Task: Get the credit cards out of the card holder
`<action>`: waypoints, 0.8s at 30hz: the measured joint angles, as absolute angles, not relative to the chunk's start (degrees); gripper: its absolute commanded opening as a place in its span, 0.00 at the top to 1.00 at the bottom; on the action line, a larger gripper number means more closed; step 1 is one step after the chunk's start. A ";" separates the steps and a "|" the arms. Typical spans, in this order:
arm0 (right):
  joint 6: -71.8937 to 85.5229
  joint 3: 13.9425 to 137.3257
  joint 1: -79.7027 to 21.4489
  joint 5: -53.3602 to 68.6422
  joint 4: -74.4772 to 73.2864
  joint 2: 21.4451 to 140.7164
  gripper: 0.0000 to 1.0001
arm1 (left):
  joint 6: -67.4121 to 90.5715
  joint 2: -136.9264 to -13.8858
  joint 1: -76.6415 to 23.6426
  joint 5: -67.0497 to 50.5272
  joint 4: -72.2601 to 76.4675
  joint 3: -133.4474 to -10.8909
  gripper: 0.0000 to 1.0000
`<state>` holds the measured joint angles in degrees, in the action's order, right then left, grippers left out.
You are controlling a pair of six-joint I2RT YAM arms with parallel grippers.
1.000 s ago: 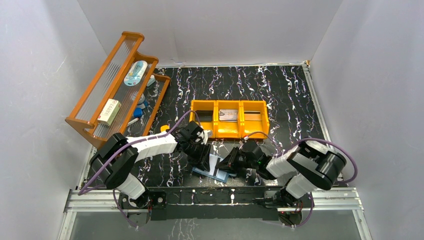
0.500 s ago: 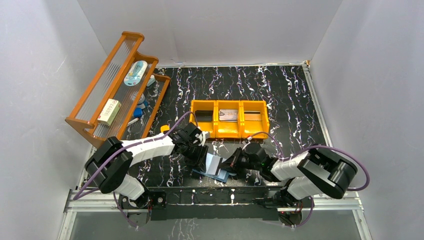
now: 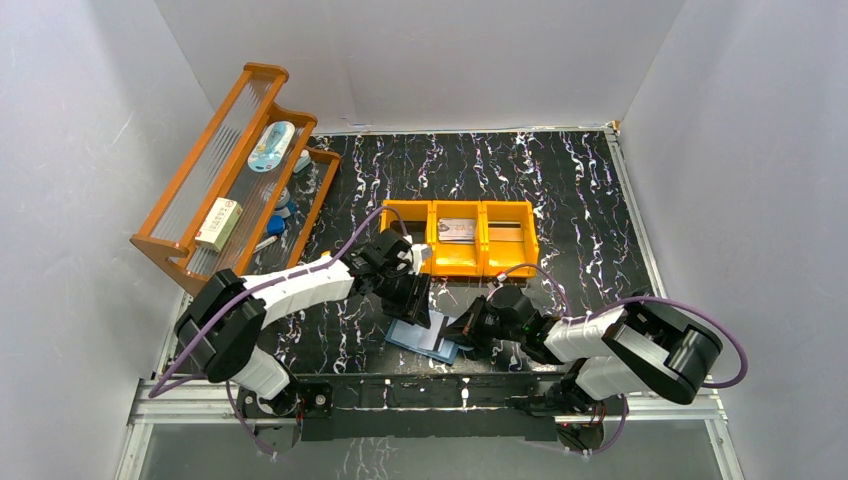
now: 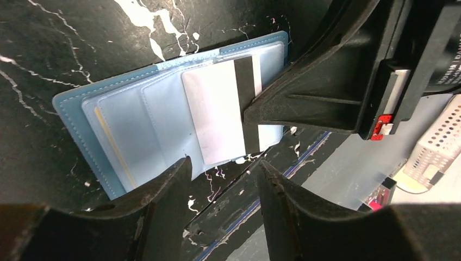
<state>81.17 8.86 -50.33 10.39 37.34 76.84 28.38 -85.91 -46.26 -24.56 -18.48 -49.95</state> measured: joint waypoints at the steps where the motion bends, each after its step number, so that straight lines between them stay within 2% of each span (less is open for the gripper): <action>1: 81.14 8.86 -50.33 10.41 37.39 76.93 0.97 | 28.42 -86.61 -46.26 -25.17 -17.91 -50.02 0.53; 9: 81.25 8.86 -50.30 10.46 37.47 77.21 0.93 | 28.18 -92.42 -46.39 -26.98 -16.88 -50.02 0.54; 18: 81.41 8.86 -50.30 10.46 37.54 77.56 0.91 | 28.14 -93.34 -47.92 -28.40 -16.78 -50.65 0.54; 24: 81.93 8.82 -50.30 10.37 37.52 77.67 0.84 | 28.18 -93.34 -48.23 -28.77 -16.27 -52.62 0.55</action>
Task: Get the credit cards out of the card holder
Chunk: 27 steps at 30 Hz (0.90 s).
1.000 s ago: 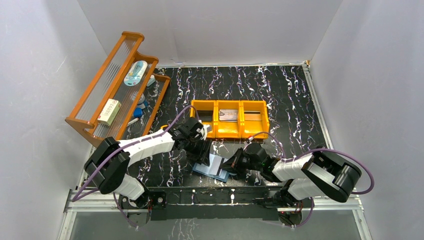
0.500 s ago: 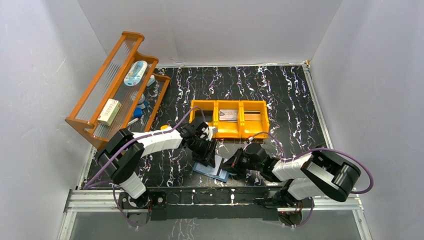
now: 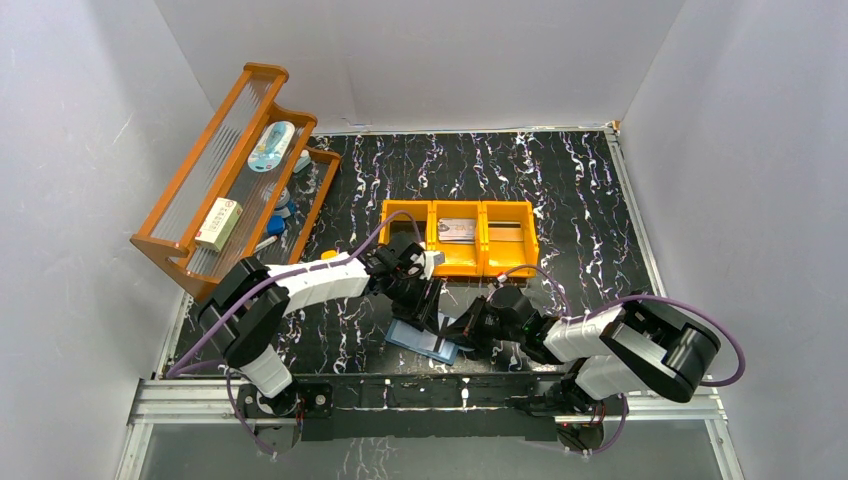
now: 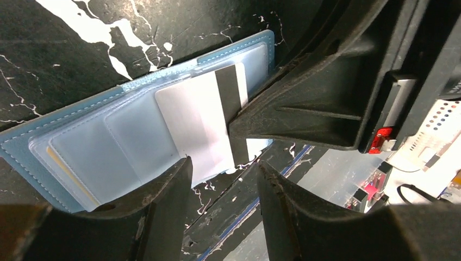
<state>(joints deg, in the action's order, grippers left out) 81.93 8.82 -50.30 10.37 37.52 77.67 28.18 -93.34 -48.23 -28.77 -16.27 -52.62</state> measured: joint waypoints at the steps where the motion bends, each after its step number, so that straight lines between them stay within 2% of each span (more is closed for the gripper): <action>1: 81.93 8.82 -50.30 10.33 37.47 77.65 0.83 | 28.18 -93.47 -48.23 -28.75 -16.25 -52.62 0.56; 7: 81.97 8.58 -50.30 10.00 37.01 77.12 0.73 | 29.54 -96.77 -48.31 -27.90 -16.10 -51.92 0.59; 13: 82.83 7.20 -50.30 9.58 39.44 76.49 0.71 | 30.35 -95.92 -48.66 -26.98 -15.14 -51.03 0.61; 19: 82.15 8.47 -50.30 11.14 41.32 79.77 0.81 | 30.92 -95.92 -48.93 -26.35 -15.00 -50.98 0.63; 23: 82.17 8.78 -50.30 11.49 42.04 80.62 0.95 | 31.33 -95.88 -49.06 -25.87 -15.00 -50.98 0.63; 27: 81.93 8.78 -50.30 11.35 41.87 79.55 1.00 | 32.21 -95.68 -49.28 -25.10 -15.03 -50.89 0.62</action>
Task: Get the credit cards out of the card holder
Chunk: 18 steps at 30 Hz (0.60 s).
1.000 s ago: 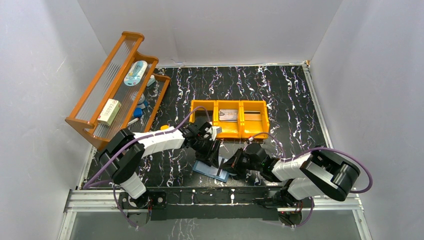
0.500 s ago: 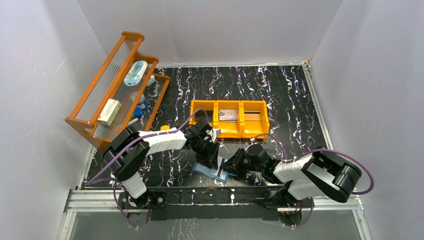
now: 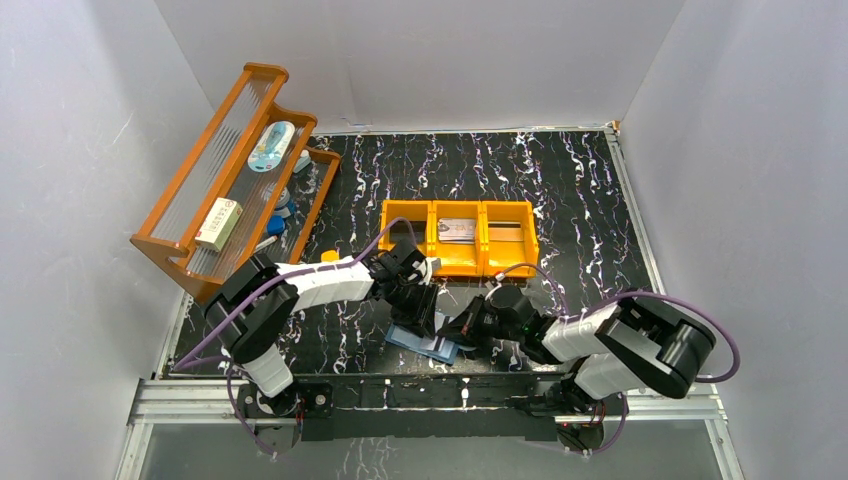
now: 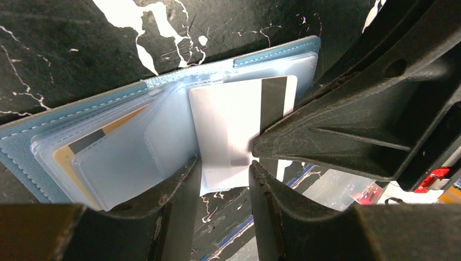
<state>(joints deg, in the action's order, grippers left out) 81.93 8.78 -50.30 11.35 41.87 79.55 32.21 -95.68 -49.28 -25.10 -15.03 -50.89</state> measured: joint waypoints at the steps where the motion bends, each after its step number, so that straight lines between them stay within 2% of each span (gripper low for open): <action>1: 81.80 8.80 -50.30 11.27 41.52 79.18 1.00 | 32.34 -95.55 -49.32 -24.99 -14.98 -50.81 0.62; 9: 79.20 9.87 -50.33 9.15 31.20 71.99 1.00 | 34.11 -92.12 -49.82 -20.86 -15.11 -49.76 0.51; 14: 76.95 11.92 -50.30 7.35 23.68 67.92 1.00 | 35.09 -87.35 -49.78 -16.25 -15.94 -49.12 0.41; 18: 75.00 13.39 -50.30 6.52 19.29 65.73 1.00 | 35.55 -82.70 -49.78 -12.88 -16.43 -49.12 0.30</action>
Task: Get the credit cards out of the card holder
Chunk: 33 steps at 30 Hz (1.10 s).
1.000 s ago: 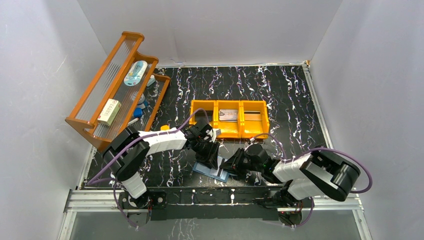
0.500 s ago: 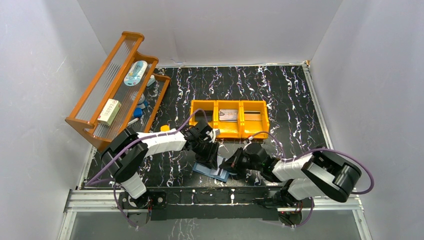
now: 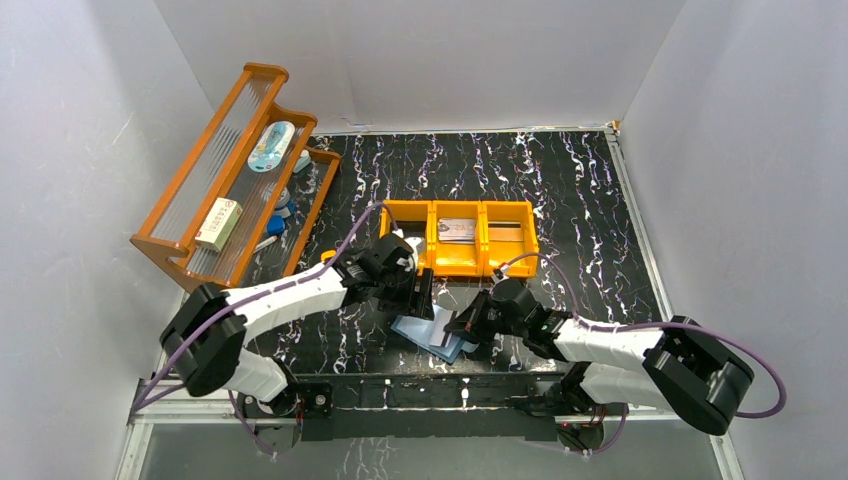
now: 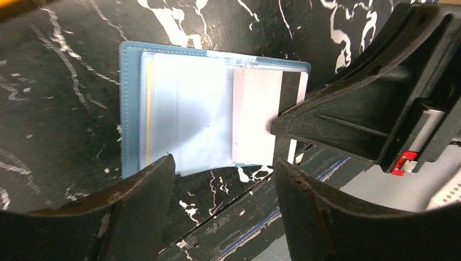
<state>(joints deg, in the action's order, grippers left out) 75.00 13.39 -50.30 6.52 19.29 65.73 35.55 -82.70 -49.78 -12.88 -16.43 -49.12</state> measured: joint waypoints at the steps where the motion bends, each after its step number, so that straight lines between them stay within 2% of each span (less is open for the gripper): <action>1: 74.59 13.65 -50.30 6.37 18.50 65.28 1.00 | 35.57 -81.38 -49.78 -11.53 -16.86 -49.12 0.27; 7: 71.29 15.88 -50.30 6.42 14.11 63.53 1.00 | 34.79 -72.44 -49.06 -2.57 -21.19 -49.08 0.18; 17: 63.53 25.34 -50.30 8.19 5.32 63.35 1.00 | 33.23 -64.45 -44.01 4.62 -28.25 -44.80 0.13; 23: 58.87 30.22 -50.30 5.69 -3.86 62.24 1.00 | 32.53 -61.56 -42.39 7.03 -30.70 -44.40 0.11; 26: 56.38 30.26 -50.30 4.45 -6.46 60.20 1.00 | 32.97 -59.90 -42.22 10.85 -32.58 -44.36 0.02; 33: 48.82 34.89 -50.30 -5.61 -14.41 54.46 1.00 | 32.58 -45.74 -41.85 19.40 -33.67 -42.02 0.02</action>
